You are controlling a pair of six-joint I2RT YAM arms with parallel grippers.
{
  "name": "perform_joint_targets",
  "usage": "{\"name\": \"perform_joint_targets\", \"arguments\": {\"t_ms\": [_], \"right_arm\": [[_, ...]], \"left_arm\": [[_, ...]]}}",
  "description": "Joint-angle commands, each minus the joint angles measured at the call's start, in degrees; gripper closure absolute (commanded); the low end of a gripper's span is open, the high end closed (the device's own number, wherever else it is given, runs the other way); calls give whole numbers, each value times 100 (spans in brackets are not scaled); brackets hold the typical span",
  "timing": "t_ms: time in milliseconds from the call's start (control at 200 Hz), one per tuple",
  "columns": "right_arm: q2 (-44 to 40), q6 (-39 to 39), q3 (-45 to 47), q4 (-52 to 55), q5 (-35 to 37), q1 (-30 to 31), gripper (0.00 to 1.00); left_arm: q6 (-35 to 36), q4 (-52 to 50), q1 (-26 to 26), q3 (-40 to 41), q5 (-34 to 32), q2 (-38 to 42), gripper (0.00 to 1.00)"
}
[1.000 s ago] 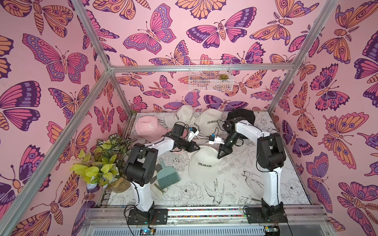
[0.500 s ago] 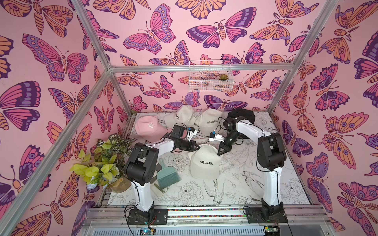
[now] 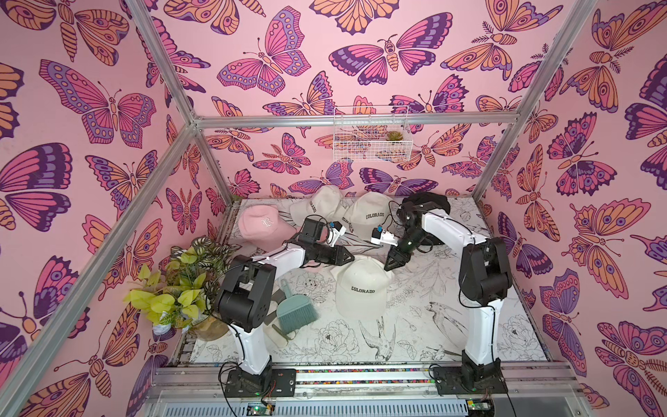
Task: Stack the baseball caps by color
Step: Place the baseball cap at the center of the board, then pick up the baseball cap from the center of the board.
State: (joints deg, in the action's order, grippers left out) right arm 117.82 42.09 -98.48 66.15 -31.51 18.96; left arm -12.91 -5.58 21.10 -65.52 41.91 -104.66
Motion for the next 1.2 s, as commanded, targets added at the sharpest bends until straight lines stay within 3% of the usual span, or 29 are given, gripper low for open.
{"name": "perform_joint_targets", "arguments": {"t_ms": [0, 5, 10, 25, 35, 245, 426, 581, 776, 926, 1031, 1191], "right_arm": [[-586, -1125, 254, -838, 531, -190, 33], [-586, -1125, 254, -838, 531, -190, 33], [-616, -1166, 271, -866, 512, -208, 22], [-660, -1234, 304, -909, 474, -235, 4], [-698, -1283, 329, -948, 456, -253, 0], [-1652, -2556, 1291, -2266, 949, -314, 1], [-2331, -4474, 2017, -3776, 2006, -312, 1], [-2455, -5884, 2396, -4796, 2380, -314, 1], [-2573, -8650, 3870, -7776, 2322, -316, 0], [-2106, -10030, 3740, -7751, 2105, -309, 1], [-1734, -11022, 3836, -8352, 2036, -272, 1], [-1030, -11873, 3570, -8912, 2127, -124, 1]], "left_arm": [[-50, 101, -124, 74, -597, 416, 46], [-48, 101, -128, 74, -614, 422, 45], [-42, 101, -130, 78, -632, 426, 44], [-33, 103, -132, 78, -674, 456, 42], [-29, 104, -137, 82, -699, 471, 40], [-115, 3, -203, 138, -1220, 773, 15], [-380, -12, -223, 262, -2051, 1175, 0], [-742, 150, -247, 451, -2726, 1538, 0], [-1394, 660, -264, 1148, -3539, 2142, 0], [-1660, 837, -333, 1712, -3922, 2631, 0], [-1829, 826, -418, 2001, -3983, 2870, 0], [-2194, 866, -608, 2401, -4121, 3116, 0]]}}
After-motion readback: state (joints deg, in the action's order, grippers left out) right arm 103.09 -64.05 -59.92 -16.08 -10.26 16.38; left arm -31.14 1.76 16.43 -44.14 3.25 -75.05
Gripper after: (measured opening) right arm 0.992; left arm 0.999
